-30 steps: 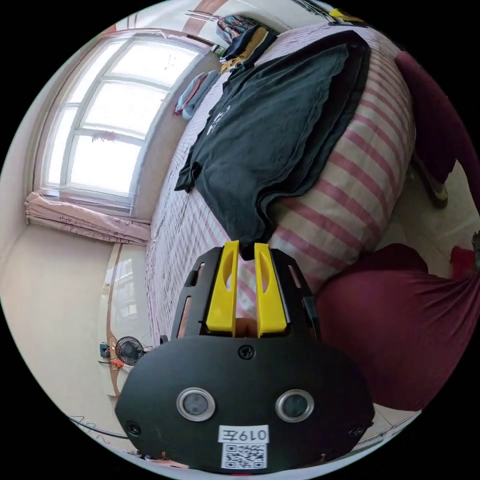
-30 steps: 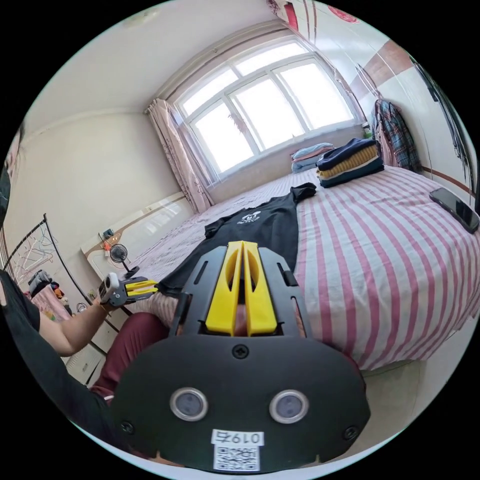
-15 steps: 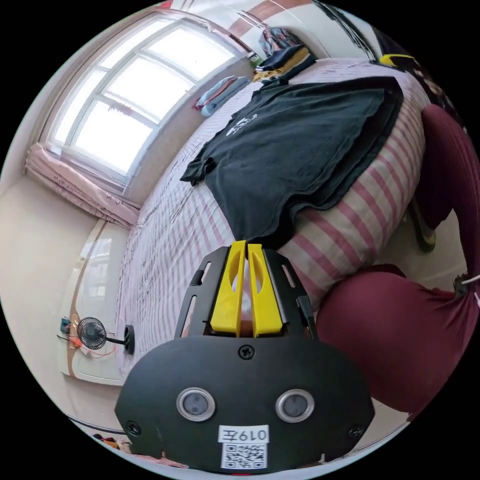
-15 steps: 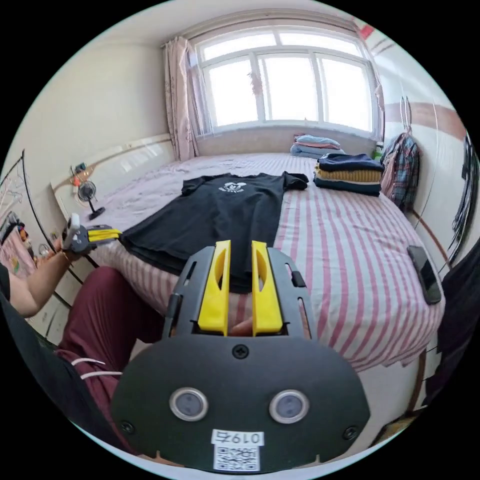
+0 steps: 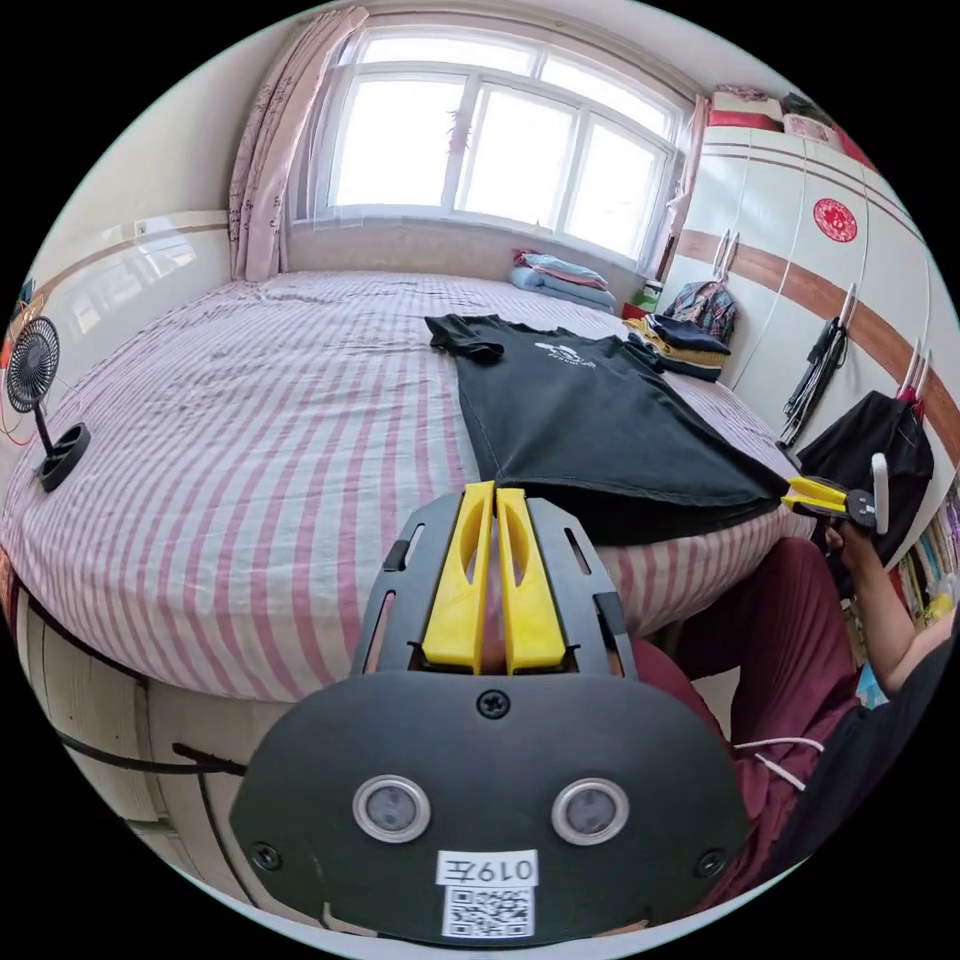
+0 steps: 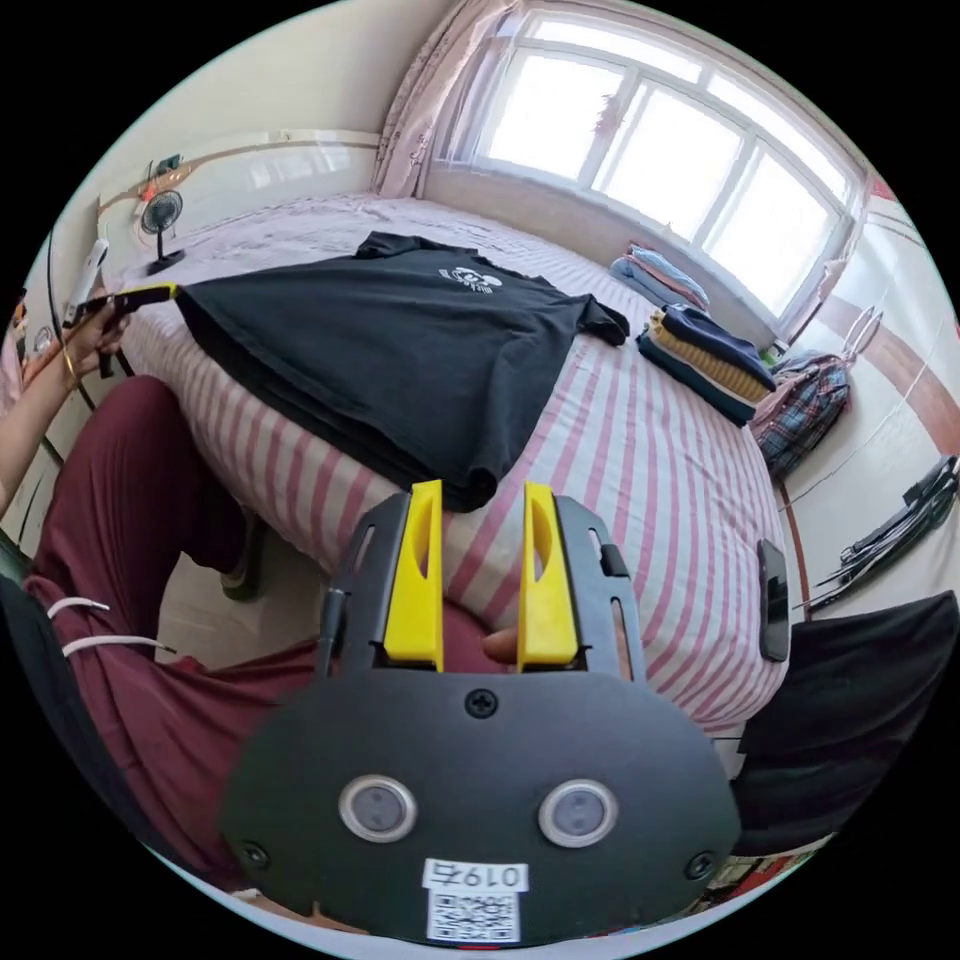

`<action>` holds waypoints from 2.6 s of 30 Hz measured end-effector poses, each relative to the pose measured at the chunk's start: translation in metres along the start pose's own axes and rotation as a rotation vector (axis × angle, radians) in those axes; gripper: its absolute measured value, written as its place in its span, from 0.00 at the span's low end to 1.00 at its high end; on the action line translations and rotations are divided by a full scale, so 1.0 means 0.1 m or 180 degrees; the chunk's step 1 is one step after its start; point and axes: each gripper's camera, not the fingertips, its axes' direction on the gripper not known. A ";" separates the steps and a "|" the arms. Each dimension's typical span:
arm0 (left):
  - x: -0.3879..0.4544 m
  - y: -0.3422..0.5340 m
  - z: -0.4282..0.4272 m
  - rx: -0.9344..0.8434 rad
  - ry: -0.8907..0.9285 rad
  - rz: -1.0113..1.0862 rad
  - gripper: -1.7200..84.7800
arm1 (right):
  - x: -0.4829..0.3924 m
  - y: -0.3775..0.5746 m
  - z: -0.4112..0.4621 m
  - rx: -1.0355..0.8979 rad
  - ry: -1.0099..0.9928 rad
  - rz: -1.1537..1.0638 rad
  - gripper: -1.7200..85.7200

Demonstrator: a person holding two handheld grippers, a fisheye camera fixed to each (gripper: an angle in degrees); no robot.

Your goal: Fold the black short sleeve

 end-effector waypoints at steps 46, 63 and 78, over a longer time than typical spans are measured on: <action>0.05 -0.21 -0.05 -0.0758 -0.0173 0.0367 0.03 | 0.27 0.32 -0.20 -0.0103 -0.0100 0.0130 0.01; -0.41 -0.22 -0.52 -0.0225 0.0458 -0.0314 0.07 | 0.60 0.76 -0.48 0.0046 0.0042 0.0272 0.07; -0.38 -0.64 0.53 -0.1020 0.0484 -0.0944 0.04 | 1.78 0.47 -0.07 0.0108 -0.1119 0.1783 0.11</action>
